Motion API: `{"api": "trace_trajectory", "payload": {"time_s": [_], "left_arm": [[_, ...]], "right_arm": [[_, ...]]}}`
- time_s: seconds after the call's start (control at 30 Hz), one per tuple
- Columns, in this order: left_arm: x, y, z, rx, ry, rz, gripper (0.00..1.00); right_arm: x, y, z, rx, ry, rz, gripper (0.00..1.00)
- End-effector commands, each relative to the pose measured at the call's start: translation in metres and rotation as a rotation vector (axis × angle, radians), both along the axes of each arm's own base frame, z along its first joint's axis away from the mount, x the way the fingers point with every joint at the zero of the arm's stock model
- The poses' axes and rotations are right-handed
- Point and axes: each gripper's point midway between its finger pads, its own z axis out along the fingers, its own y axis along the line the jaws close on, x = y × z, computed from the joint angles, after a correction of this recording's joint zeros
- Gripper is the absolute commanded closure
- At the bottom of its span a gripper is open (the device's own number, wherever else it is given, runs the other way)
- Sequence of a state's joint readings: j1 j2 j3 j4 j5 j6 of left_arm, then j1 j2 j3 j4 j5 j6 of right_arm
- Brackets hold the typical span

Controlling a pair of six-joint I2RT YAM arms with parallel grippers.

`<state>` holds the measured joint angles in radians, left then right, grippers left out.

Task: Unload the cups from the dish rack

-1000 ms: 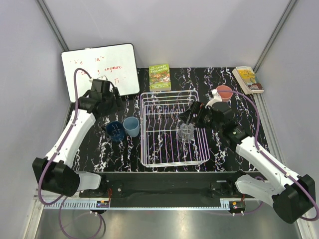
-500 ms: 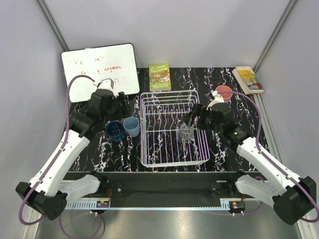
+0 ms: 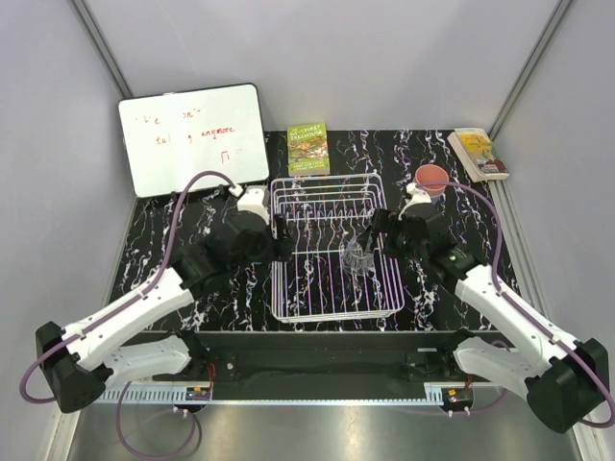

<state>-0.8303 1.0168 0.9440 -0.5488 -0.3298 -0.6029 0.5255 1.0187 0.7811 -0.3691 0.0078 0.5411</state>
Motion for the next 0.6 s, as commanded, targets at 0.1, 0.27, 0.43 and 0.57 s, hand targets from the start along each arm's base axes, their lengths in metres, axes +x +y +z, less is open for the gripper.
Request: {"api": "trace_trajectory", "payload": {"time_s": [0.1,0.27,0.43,0.57], "left_arm": [[0.014,-0.073,0.034,-0.015,-0.155,-0.089,0.24],[0.015,-0.119,0.018,0.079,-0.156,-0.182,0.21],[0.025,-0.159,-0.013,0.216,-0.157,-0.215,0.2],[0.027,-0.179,-0.038,0.251,-0.119,-0.246,0.18]], "right_arm": [[0.001,-0.021,0.074,0.028,-0.186,-0.088,0.01],[-0.007,-0.033,0.128,0.059,-0.261,-0.119,0.0],[-0.016,-0.048,0.157,0.065,-0.31,-0.164,0.0],[-0.02,-0.053,0.16,0.057,-0.319,-0.171,0.0]]}}
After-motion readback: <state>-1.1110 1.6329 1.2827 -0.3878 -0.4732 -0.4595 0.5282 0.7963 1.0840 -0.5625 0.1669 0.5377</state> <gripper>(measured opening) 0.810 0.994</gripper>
